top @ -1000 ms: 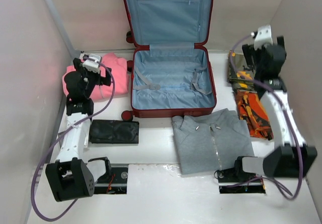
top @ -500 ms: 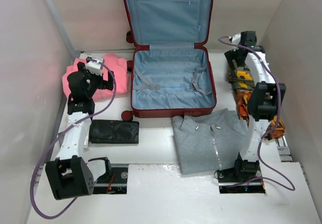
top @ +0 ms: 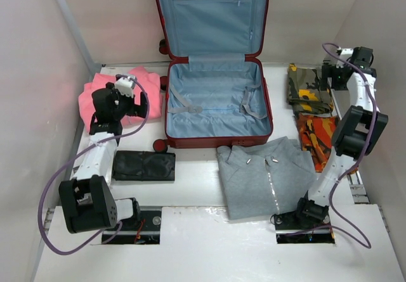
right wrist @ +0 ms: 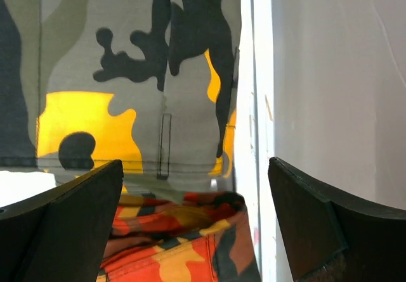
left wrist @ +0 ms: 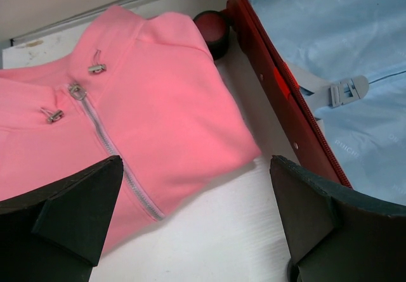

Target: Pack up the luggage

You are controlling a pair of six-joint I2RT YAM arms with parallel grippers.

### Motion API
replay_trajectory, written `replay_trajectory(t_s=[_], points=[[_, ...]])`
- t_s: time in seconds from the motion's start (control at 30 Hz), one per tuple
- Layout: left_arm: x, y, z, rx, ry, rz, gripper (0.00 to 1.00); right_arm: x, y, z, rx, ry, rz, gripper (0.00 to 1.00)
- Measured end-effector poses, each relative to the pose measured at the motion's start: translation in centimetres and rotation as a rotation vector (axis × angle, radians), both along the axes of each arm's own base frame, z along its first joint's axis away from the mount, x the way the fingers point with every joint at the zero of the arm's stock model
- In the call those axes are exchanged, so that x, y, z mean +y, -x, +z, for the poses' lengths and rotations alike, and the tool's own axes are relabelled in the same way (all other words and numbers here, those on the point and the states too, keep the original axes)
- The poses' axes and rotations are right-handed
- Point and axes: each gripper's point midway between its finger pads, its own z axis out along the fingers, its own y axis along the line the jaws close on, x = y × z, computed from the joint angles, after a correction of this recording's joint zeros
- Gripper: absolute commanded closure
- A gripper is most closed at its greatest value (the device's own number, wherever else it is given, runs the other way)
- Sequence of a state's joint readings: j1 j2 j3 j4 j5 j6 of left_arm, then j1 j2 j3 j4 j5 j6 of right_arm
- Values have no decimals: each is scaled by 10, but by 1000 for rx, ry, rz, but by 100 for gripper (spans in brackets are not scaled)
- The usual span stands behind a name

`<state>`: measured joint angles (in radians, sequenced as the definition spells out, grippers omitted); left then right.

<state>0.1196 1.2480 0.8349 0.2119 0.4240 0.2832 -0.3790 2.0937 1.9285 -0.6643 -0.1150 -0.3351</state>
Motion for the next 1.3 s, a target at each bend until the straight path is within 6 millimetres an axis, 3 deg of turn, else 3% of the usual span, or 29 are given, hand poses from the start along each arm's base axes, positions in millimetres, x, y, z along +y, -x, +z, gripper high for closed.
replay_trajectory(t_s=[0.13, 0.4, 0.5, 0.57, 0.67, 0.83, 0.97, 1.07, 1.1, 1.17, 1.2, 1.3], points=[[-2, -3, -11, 38, 10, -13, 0, -4, -10, -11, -22, -76, 14, 0], [-7, -12, -20, 90, 23, -45, 0, 7, -25, -76, 25, -222, 47, 0], [-11, -16, -19, 97, 15, -62, 0, 8, -27, -86, 15, -264, 44, 2], [-12, -19, -16, 93, 9, -70, 0, 5, -29, -84, -10, -278, 45, 32], [-14, -22, -10, 79, 3, -82, 0, 5, -30, -89, -38, -313, 55, 55], [-14, -23, -11, 80, -2, -85, 0, 19, -23, -92, -94, -350, 103, 61], [-15, -23, -11, 76, -10, -93, 0, 70, -8, -93, -92, -403, 166, 63], [-16, -23, -10, 74, -10, -100, 0, 104, -4, -93, -89, -436, 219, 52], [-16, -23, -10, 73, -9, -103, 0, 116, -2, -92, -83, -450, 237, 34], [-17, -23, -10, 72, -8, -109, 0, 134, 0, -90, -69, -471, 266, 21], [-18, -23, -10, 72, -9, -112, 0, 139, 0, -87, -69, -470, 276, 3], [-20, -22, -10, 71, -8, -118, 0, 139, 4, -79, -69, -484, 266, 0]])
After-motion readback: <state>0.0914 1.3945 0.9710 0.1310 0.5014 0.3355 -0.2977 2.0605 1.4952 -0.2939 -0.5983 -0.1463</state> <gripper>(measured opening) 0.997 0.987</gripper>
